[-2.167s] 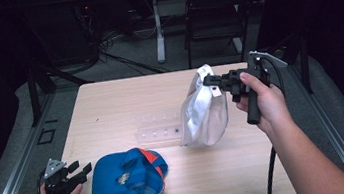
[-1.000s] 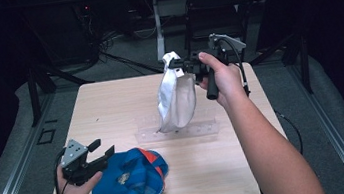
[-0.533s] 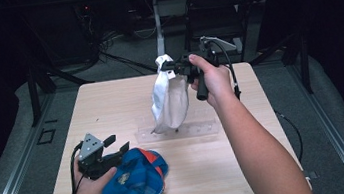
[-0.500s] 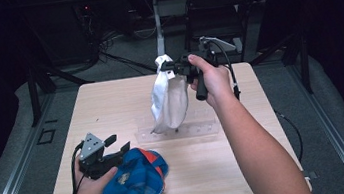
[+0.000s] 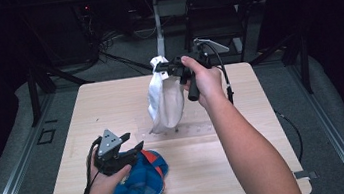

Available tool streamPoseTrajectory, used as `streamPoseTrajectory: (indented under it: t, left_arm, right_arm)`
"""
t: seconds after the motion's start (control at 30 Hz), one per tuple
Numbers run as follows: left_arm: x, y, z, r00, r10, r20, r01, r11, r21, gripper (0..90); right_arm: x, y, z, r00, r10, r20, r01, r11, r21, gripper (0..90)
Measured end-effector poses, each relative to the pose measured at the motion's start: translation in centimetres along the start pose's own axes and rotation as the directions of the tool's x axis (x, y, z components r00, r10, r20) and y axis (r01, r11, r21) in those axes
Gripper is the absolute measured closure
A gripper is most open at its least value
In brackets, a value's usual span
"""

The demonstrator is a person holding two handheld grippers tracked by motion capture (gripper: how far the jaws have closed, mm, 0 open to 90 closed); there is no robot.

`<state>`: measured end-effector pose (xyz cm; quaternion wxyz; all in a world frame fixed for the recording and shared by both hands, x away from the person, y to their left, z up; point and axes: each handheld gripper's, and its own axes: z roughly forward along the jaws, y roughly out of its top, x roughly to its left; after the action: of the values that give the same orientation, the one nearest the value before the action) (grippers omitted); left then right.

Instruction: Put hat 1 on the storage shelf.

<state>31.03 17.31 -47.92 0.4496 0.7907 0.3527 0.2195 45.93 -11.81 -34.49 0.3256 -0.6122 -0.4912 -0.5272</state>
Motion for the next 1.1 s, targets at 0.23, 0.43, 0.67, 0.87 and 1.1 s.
streamPoseTrajectory:
  t: [0.23,0.43,0.67,0.87,1.1]
  left_arm:
    - [-1.6,1.3,2.5,0.9991,0.042,0.011,-0.042,0.9989,0.022,45.0]
    - [-1.8,2.0,3.9,0.9985,0.049,-0.025,-0.048,0.9982,0.036,53.5]
    - [-2.0,2.2,4.9,0.9986,0.052,-0.009,-0.052,0.9976,0.047,62.1]
    - [-2.4,2.5,5.3,0.9979,0.065,-0.006,-0.064,0.9965,0.054,58.9]
    - [-2.3,2.7,6.0,0.9983,0.058,-0.001,-0.058,0.9964,0.062,66.2]
  right_arm:
    - [0.3,-0.4,1.6,0.9996,0.003,-0.028,-0.002,0.999,0.040,78.9]
    - [0.9,-1.0,2.2,0.9996,-0.022,-0.018,0.024,0.997,0.071,78.6]
    - [0.9,-0.9,1.6,0.9995,-0.031,-0.003,0.031,0.998,0.061,78.2]
    - [0.7,-0.7,0.8,0.9995,-0.032,0.003,0.032,0.999,0.033,78.1]
    - [0.5,-0.8,0.7,0.9996,-0.027,-0.005,0.027,0.999,0.033,77.9]
